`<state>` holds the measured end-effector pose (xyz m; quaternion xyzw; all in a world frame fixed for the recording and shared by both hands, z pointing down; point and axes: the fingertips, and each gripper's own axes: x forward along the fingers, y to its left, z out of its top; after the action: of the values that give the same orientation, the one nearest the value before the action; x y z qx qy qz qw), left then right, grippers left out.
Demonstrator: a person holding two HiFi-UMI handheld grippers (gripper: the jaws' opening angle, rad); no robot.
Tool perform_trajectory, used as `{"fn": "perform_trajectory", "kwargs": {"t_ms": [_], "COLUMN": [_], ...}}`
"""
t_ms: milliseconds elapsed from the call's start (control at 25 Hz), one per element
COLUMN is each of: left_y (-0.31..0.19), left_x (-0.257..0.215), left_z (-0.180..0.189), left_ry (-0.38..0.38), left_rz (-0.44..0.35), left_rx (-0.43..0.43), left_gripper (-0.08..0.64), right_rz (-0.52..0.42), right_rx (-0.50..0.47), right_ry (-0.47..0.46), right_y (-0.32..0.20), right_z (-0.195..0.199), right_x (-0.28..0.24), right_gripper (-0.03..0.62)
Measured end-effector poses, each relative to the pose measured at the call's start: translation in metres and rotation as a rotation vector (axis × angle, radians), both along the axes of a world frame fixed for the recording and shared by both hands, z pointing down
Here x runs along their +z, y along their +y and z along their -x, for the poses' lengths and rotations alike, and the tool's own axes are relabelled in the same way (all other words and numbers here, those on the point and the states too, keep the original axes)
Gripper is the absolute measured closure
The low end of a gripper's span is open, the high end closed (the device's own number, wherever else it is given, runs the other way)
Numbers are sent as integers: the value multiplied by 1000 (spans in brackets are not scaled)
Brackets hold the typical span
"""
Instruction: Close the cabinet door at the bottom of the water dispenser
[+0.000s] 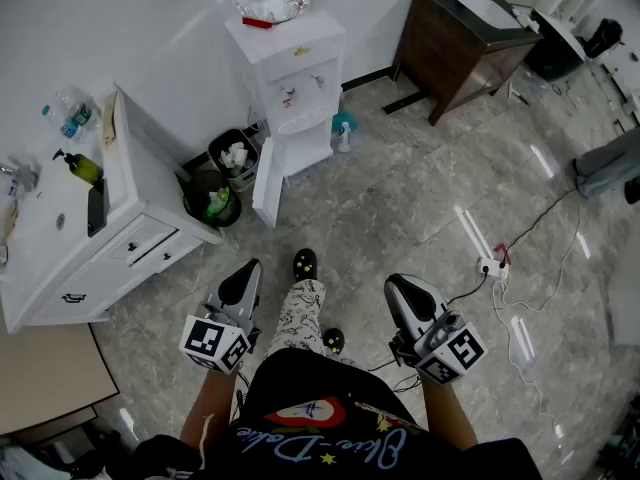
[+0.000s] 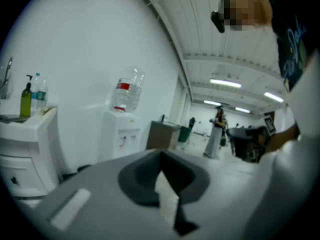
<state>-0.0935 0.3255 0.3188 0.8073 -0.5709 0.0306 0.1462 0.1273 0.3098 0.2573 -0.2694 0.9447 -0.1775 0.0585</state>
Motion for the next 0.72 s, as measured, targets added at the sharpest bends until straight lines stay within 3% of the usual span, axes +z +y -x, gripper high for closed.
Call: {"fn": "perform_trajectory", "kwargs": {"t_ms": [120,240,400,520,640,720], "left_y": [-51,-115,-200,-259,-293,-305], "left_x": [16,31,70,100,126,148], "left_z": [19,32,38,48,37,35], "left_ry": [17,39,88,22,-54,-56], "left_rz": [-14,-7,20,14,12,30], "left_rx": [-23,-5,40,24,103,140], "left_gripper": [561,561,561,561,561,561], "right_rz": [7,9,45,35,64,104], "right_rx": [-2,58,51,44,71,80], "right_ry": [-8,76,156,163,160,181], "right_y": [-56,-125,-215,-270,-305,-316], "right_z": [23,50,103,133,153,169], "right_x": [8,40,81,108,147,180], "right_gripper": [575,575,575,575,575,575]}}
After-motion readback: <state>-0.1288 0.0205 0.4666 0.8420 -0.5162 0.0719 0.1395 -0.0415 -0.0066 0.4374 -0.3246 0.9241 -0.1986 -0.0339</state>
